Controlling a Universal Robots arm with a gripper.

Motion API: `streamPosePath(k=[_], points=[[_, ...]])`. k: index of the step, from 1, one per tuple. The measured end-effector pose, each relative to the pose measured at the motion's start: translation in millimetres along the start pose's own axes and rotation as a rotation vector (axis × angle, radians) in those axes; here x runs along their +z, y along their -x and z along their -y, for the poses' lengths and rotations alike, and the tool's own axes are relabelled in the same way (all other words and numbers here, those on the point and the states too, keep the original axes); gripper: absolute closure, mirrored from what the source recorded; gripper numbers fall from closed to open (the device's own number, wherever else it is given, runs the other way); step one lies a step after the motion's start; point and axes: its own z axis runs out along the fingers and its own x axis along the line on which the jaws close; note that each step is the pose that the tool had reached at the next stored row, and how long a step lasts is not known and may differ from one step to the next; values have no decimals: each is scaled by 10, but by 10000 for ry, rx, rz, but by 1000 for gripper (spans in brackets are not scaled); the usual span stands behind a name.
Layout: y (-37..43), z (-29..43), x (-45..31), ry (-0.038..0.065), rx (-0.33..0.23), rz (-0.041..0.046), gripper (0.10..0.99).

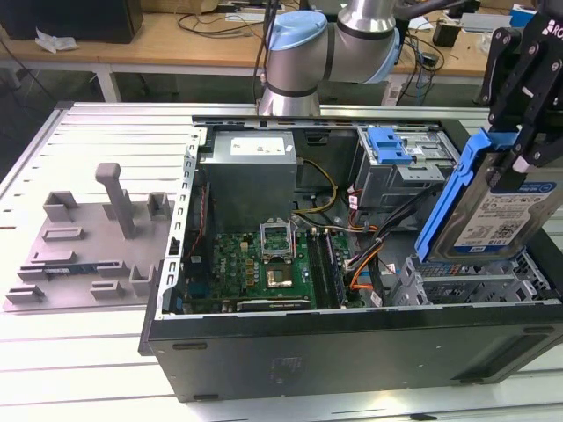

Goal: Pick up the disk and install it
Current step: 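Insert the disk into the insertion slot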

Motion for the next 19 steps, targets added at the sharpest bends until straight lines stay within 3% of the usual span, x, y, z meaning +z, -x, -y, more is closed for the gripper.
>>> streamPosePath(k=[19], points=[[-35,19,106,10,0,1,718]])
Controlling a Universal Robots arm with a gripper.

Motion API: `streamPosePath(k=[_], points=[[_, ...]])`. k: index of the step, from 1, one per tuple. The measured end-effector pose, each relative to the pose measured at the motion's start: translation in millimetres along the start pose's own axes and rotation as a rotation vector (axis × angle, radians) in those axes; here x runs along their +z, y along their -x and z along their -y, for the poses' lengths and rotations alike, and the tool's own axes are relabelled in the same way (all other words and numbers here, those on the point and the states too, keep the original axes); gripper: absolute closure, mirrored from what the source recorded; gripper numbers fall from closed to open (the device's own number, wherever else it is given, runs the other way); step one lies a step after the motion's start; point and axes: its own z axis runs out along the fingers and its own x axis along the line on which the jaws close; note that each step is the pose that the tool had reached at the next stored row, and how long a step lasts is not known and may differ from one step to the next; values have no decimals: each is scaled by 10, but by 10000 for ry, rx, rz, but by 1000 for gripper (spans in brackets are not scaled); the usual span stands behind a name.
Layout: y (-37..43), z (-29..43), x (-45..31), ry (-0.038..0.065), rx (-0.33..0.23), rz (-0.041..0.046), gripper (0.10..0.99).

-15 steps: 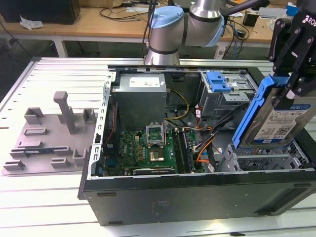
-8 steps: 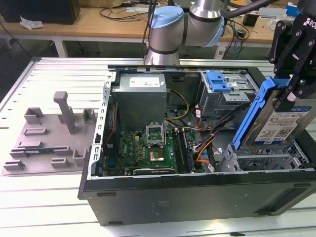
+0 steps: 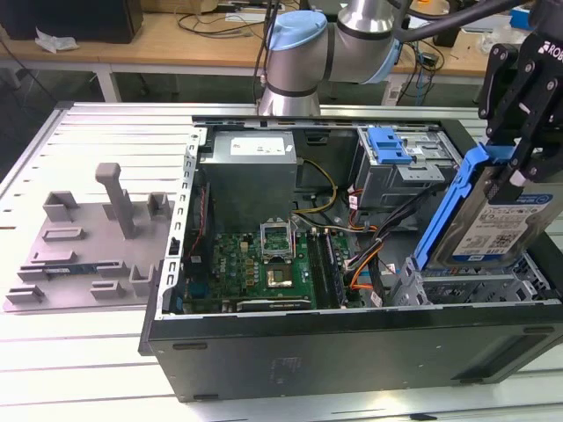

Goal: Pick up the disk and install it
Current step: 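Insert the disk into the insertion slot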

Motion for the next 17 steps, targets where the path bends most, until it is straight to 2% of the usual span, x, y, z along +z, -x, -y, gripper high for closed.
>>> streamPosePath(k=[8,11,16,17], points=[[0,-2,102,0,0,0,718],[-2,-3,185,1,1,2,718],[-10,-5,272,3,1,0,718],[-16,-5,313,5,0,1,718]])
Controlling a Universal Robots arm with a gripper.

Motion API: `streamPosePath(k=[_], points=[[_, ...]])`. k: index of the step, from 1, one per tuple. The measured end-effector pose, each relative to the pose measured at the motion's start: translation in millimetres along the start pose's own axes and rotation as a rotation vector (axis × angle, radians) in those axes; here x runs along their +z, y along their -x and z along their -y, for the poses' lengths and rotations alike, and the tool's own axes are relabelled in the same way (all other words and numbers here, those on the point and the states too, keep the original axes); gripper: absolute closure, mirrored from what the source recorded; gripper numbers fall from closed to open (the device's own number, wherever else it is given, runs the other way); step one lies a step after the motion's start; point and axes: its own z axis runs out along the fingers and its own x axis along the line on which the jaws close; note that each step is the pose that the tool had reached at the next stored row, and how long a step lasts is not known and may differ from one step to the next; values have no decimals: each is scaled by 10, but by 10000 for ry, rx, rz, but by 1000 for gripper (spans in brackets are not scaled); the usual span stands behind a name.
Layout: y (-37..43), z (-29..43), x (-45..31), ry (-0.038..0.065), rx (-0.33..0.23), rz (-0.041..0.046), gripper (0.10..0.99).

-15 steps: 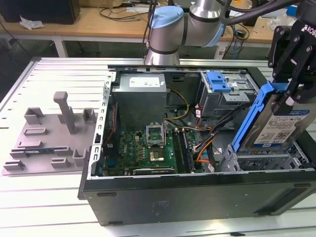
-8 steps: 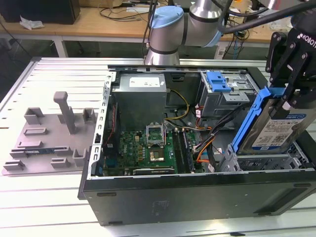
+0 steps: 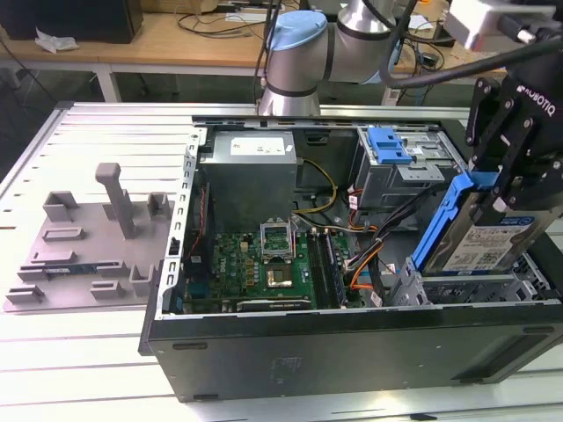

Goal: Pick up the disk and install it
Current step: 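Insert the disk into the insertion slot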

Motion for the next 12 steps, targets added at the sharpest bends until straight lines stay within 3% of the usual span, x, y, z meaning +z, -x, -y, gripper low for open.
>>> streamPosePath(k=[6,10,11,12], points=[[-29,-2,191,4,0,0,718],[-32,-3,237,4,0,-6,710],[-32,-3,239,4,0,-2,584],[-32,-3,239,4,0,-1,584]])
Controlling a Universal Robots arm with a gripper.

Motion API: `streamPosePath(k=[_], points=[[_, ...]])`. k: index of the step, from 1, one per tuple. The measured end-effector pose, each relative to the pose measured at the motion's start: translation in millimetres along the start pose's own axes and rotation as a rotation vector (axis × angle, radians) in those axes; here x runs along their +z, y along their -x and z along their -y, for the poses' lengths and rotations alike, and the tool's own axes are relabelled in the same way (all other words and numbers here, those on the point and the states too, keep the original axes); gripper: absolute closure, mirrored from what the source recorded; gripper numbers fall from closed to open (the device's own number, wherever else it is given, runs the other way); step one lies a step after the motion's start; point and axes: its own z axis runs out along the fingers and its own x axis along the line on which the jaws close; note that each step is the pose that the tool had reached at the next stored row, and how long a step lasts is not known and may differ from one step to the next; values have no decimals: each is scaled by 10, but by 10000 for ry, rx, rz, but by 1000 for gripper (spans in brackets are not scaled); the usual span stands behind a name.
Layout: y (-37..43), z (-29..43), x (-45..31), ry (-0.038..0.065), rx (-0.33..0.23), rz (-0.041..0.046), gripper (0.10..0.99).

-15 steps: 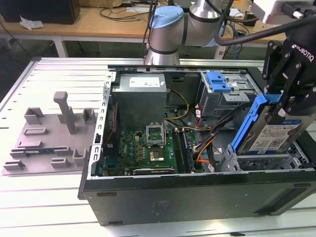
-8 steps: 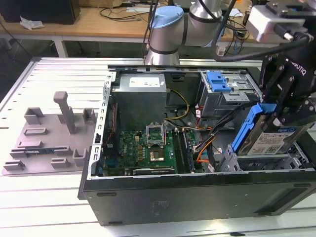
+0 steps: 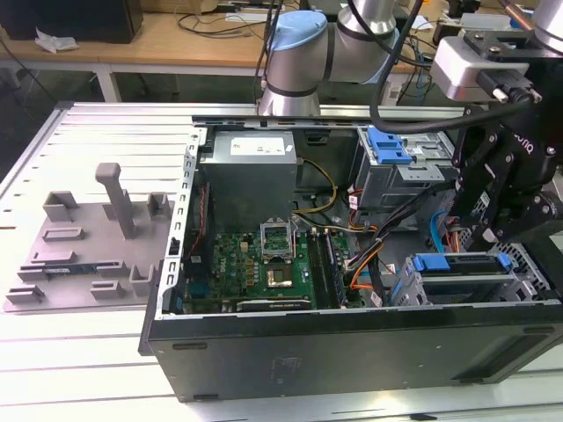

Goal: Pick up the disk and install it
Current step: 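Insert the disk into the insertion slot, then insert the first disk wire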

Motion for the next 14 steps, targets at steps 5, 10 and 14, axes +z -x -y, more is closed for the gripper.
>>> streamPosePath(k=[5,10,14], points=[[0,0,1,0,0,0,584],[0,0,2,0,0,1,584],[0,0,3,0,-1,0,584]])
